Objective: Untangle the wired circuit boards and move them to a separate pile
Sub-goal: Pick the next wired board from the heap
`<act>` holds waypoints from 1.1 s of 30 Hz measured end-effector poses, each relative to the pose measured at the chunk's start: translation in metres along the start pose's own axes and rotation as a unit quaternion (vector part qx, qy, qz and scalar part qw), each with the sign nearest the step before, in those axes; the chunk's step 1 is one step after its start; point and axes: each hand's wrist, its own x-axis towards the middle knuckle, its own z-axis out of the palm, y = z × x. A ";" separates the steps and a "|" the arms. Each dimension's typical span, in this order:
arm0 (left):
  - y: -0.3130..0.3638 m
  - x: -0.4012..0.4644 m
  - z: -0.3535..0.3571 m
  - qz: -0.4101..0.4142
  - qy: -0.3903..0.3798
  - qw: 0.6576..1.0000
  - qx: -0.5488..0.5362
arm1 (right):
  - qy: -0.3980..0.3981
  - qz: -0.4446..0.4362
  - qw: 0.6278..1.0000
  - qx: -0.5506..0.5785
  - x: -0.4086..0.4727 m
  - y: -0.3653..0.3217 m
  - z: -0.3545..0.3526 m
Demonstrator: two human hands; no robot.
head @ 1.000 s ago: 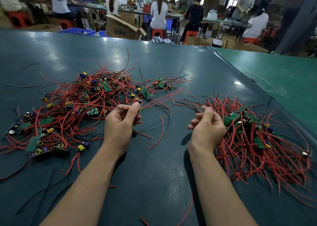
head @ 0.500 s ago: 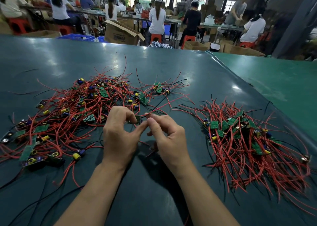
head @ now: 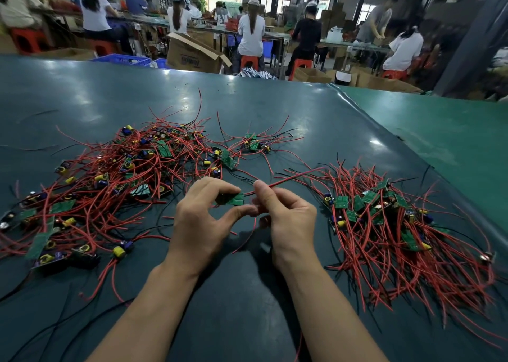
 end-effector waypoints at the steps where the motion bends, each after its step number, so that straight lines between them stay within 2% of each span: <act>1: -0.001 0.000 0.000 -0.002 0.008 1.000 0.004 | 0.032 -0.002 0.999 0.014 0.003 -0.001 -0.002; 4: -0.004 -0.002 0.001 -0.009 0.017 1.000 0.010 | 0.146 0.001 0.986 0.079 0.011 -0.006 -0.013; 7: -0.004 -0.003 0.002 -0.003 0.006 1.000 0.010 | 0.220 -0.032 0.970 0.096 0.016 -0.009 -0.021; 12: -0.003 -0.005 0.004 0.015 -0.016 1.000 -0.007 | 0.234 -0.104 0.966 0.041 0.013 -0.007 -0.018; 15: -0.005 -0.006 0.002 0.002 0.005 1.000 -0.018 | 0.241 -0.103 0.961 0.084 0.016 -0.010 -0.023; 17: -0.008 -0.005 -0.001 -0.007 0.057 0.998 -0.018 | 0.211 -0.054 0.971 0.103 0.016 -0.011 -0.026; 18: -0.009 -0.004 -0.002 -0.002 0.083 0.997 -0.007 | 0.166 -0.014 0.982 0.092 0.015 -0.011 -0.025; 20: -0.009 -0.003 -0.003 0.018 0.112 0.994 0.009 | 0.009 0.069 0.996 0.048 0.007 -0.008 -0.018; 21: -0.010 -0.003 -0.003 0.028 0.111 0.993 0.006 | -0.084 0.094 0.992 0.013 0.001 -0.006 -0.013; 23: -0.011 -0.003 -0.005 0.054 0.077 0.996 -0.001 | -0.219 0.082 0.970 -0.065 -0.008 -0.002 -0.006; 24: -0.010 -0.003 -0.005 0.068 0.051 0.996 0.003 | -0.242 0.058 0.965 -0.088 -0.011 -0.001 -0.004; 26: -0.008 -0.003 -0.005 0.089 0.010 0.996 0.011 | -0.227 0.044 0.970 -0.077 -0.012 -0.004 -0.005; 28: -0.007 -0.002 -0.006 0.076 0.006 0.997 -0.001 | -0.185 0.026 0.981 -0.061 -0.011 -0.009 -0.007; 30: -0.008 -0.001 -0.010 0.064 0.034 0.997 0.006 | -0.123 -0.006 0.989 -0.078 -0.008 -0.013 -0.011; 33: -0.014 0.000 -0.016 0.080 0.080 0.986 0.119 | -0.029 -0.052 0.995 -0.080 -0.007 -0.018 -0.014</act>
